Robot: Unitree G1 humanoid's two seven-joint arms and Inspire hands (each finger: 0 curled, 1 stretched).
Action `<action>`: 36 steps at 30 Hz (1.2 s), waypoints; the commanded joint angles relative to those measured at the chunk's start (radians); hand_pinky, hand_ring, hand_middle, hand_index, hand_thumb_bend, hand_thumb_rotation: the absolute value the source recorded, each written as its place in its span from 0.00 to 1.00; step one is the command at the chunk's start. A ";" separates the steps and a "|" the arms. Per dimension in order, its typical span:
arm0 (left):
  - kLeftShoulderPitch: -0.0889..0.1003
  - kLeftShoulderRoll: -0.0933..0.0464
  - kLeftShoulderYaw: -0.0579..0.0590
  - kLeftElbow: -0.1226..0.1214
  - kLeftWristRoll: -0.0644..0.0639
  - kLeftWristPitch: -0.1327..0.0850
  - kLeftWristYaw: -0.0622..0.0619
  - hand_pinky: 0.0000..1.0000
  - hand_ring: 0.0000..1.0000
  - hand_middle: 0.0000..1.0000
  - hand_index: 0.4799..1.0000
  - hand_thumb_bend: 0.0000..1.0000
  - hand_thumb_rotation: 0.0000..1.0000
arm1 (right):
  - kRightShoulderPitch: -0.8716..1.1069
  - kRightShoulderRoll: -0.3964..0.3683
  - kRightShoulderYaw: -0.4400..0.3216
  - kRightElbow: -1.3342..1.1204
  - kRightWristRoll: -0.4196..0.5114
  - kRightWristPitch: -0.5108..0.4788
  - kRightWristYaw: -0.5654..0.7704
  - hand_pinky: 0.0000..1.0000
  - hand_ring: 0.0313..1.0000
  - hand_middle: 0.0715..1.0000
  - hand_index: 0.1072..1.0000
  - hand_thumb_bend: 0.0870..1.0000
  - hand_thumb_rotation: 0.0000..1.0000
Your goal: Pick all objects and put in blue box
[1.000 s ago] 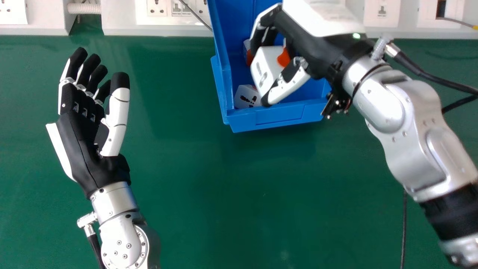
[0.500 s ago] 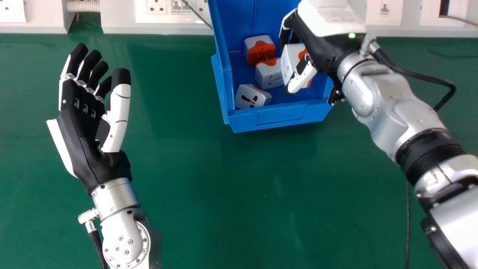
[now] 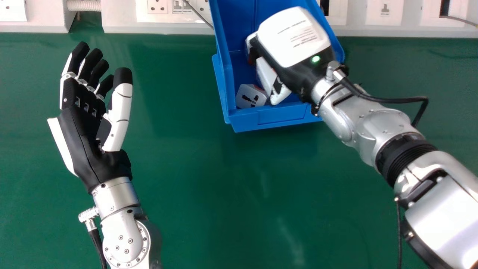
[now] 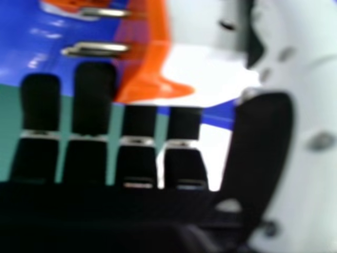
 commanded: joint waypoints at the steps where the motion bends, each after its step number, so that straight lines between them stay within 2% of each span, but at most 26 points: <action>1: -0.011 0.009 -0.005 -0.006 0.010 -0.024 -0.005 0.77 0.81 0.81 0.63 0.70 0.40 | -0.066 -0.005 0.002 0.005 0.005 -0.005 -0.015 0.35 0.42 0.48 0.43 0.45 0.00; 12: -0.007 0.006 -0.005 -0.005 0.013 -0.026 -0.002 0.78 0.82 0.81 0.64 0.70 0.39 | -0.055 -0.009 0.058 0.033 -0.028 -0.003 -0.063 0.34 0.43 0.47 0.43 0.45 0.00; 18: -0.005 0.005 -0.004 -0.006 0.011 -0.026 -0.003 0.78 0.82 0.81 0.64 0.70 0.39 | -0.051 -0.016 0.048 0.037 -0.006 -0.007 -0.058 0.34 0.43 0.47 0.42 0.45 0.00; 22: -0.005 0.006 -0.003 -0.004 0.008 -0.026 -0.005 0.78 0.82 0.81 0.64 0.70 0.39 | -0.046 -0.007 0.061 0.044 -0.017 0.066 0.013 0.34 0.43 0.47 0.42 0.45 0.00; 25: -0.007 0.005 -0.004 -0.002 0.005 -0.028 -0.008 0.78 0.82 0.81 0.64 0.70 0.39 | -0.066 0.024 0.085 0.050 -0.035 0.189 0.162 0.35 0.44 0.47 0.41 0.45 0.00; 26: -0.007 0.006 -0.004 -0.001 0.002 -0.029 -0.011 0.78 0.82 0.81 0.64 0.70 0.39 | -0.066 0.027 0.089 0.047 -0.035 0.209 0.181 0.40 0.53 0.58 0.51 0.50 0.00; 27: -0.006 0.005 -0.004 -0.003 0.000 -0.029 -0.012 0.78 0.82 0.81 0.64 0.70 0.39 | -0.062 0.024 0.093 0.043 -0.036 0.212 0.178 0.40 0.53 0.58 0.51 0.50 0.00; 29: -0.006 0.005 -0.004 -0.004 0.002 -0.027 -0.011 0.78 0.82 0.81 0.64 0.70 0.39 | -0.056 0.018 0.100 0.038 -0.037 0.211 0.168 0.62 0.70 0.73 0.69 0.68 0.08; 31: -0.006 0.005 -0.003 -0.002 0.002 -0.027 -0.011 0.78 0.82 0.81 0.64 0.70 0.39 | -0.056 0.015 0.106 0.038 -0.037 0.214 0.171 0.76 0.81 0.83 0.80 0.80 0.13; 32: -0.006 0.006 -0.002 -0.001 0.001 -0.028 -0.012 0.78 0.82 0.81 0.64 0.70 0.39 | -0.056 0.014 0.109 0.038 -0.037 0.216 0.174 0.81 0.85 0.86 0.84 0.84 0.15; 36: -0.005 0.007 -0.003 -0.001 0.000 -0.029 -0.014 0.78 0.82 0.81 0.65 0.70 0.39 | -0.057 0.014 0.119 0.042 -0.041 0.228 0.180 0.88 0.90 0.91 0.90 0.90 0.18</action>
